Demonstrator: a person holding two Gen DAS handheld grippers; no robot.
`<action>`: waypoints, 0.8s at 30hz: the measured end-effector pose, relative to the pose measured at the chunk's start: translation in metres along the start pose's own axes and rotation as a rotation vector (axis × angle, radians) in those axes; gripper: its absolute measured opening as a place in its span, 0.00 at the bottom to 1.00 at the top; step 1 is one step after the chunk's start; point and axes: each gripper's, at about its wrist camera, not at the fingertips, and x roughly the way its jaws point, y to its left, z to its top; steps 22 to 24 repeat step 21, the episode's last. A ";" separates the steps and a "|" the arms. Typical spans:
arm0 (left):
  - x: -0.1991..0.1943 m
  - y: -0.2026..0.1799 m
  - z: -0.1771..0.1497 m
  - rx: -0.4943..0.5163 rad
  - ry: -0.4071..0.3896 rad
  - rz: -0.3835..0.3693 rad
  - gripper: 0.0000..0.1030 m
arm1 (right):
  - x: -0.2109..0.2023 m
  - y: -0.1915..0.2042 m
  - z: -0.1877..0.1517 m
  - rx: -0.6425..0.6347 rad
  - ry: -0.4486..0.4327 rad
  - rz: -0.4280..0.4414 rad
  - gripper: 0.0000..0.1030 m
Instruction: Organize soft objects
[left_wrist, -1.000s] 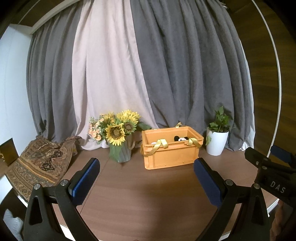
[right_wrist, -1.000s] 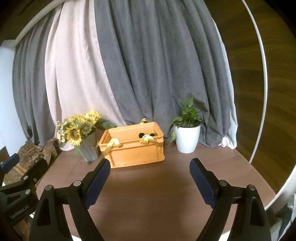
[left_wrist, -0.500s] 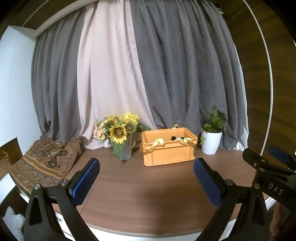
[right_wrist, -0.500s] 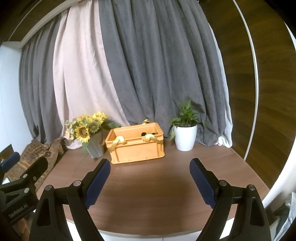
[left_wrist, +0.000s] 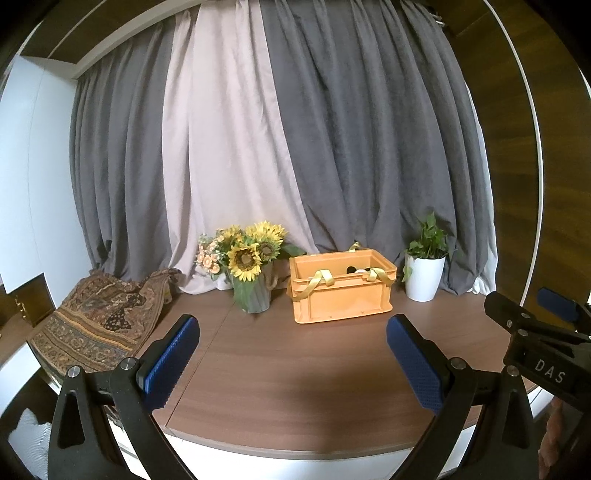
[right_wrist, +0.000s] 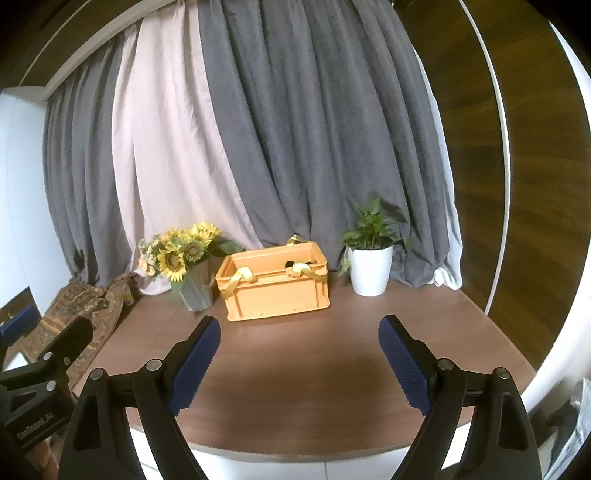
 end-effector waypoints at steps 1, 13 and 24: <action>-0.001 0.000 0.000 0.000 0.000 0.001 1.00 | -0.001 0.000 0.000 0.000 0.000 0.001 0.86; -0.007 0.004 -0.004 -0.007 -0.005 0.009 1.00 | -0.005 0.001 -0.002 -0.005 -0.004 0.005 0.86; -0.007 0.005 -0.003 -0.009 -0.005 0.012 1.00 | -0.006 0.004 -0.002 -0.010 -0.003 0.006 0.86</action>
